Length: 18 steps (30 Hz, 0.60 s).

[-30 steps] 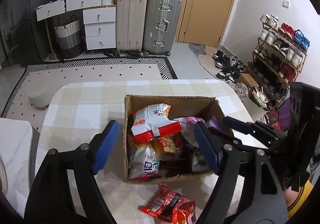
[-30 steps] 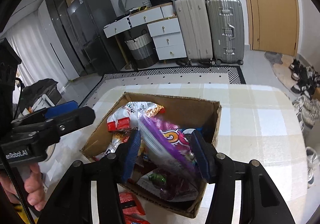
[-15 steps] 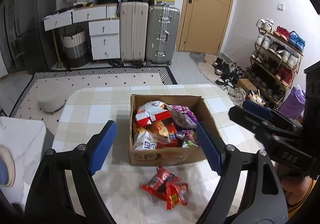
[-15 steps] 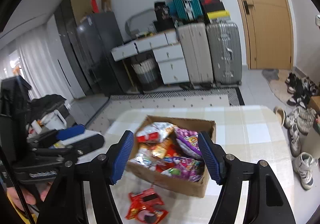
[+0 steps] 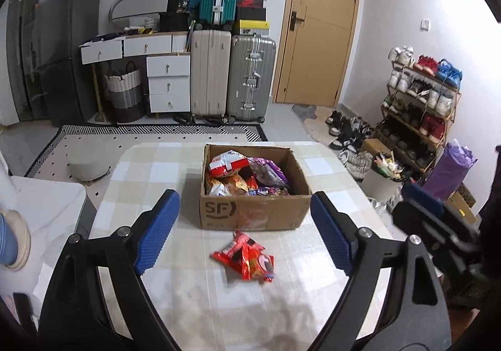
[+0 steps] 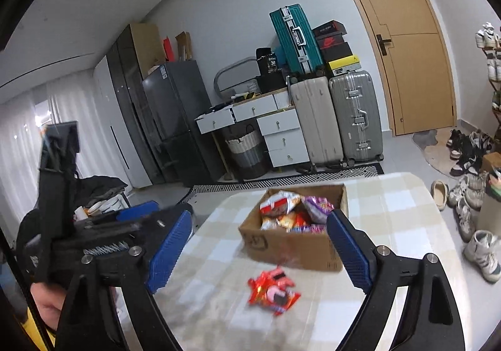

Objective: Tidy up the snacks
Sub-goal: 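Withdraw both tools from the box toward the red packs on the table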

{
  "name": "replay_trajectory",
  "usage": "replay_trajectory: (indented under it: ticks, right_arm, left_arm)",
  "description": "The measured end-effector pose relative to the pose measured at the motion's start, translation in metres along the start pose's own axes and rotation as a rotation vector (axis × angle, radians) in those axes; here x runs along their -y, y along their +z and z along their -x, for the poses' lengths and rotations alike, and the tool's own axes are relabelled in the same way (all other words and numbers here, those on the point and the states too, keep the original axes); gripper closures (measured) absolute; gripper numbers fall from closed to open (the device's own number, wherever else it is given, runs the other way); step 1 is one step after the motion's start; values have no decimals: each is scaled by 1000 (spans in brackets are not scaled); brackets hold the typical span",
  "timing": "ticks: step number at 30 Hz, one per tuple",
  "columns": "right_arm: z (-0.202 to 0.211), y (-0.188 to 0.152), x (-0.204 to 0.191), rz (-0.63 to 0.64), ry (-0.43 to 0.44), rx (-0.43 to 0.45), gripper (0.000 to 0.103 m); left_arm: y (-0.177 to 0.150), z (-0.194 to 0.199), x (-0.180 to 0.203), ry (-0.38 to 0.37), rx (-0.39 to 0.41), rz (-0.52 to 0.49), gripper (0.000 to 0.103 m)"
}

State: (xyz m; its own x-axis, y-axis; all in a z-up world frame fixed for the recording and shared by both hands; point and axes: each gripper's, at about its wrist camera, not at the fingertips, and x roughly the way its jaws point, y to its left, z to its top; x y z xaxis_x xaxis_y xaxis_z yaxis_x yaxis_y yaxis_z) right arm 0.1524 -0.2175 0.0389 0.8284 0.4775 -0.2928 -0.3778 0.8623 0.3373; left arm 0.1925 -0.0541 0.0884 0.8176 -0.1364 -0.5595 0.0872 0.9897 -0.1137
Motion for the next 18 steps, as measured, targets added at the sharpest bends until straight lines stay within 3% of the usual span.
replay_trajectory:
  ticks: [8,11,18]
  right_arm:
    - [31,-47,-15,8,34,-24,9]
    - [38,-59,-23,31,47,-21,8]
    - [47,-93,-37,79,46,9,3]
  left_arm:
    - [-55,77,-10,22,46,13,14]
    - [-72,98,-15,34,65,30,1]
    - [-122,126,-25,36,105,49,1]
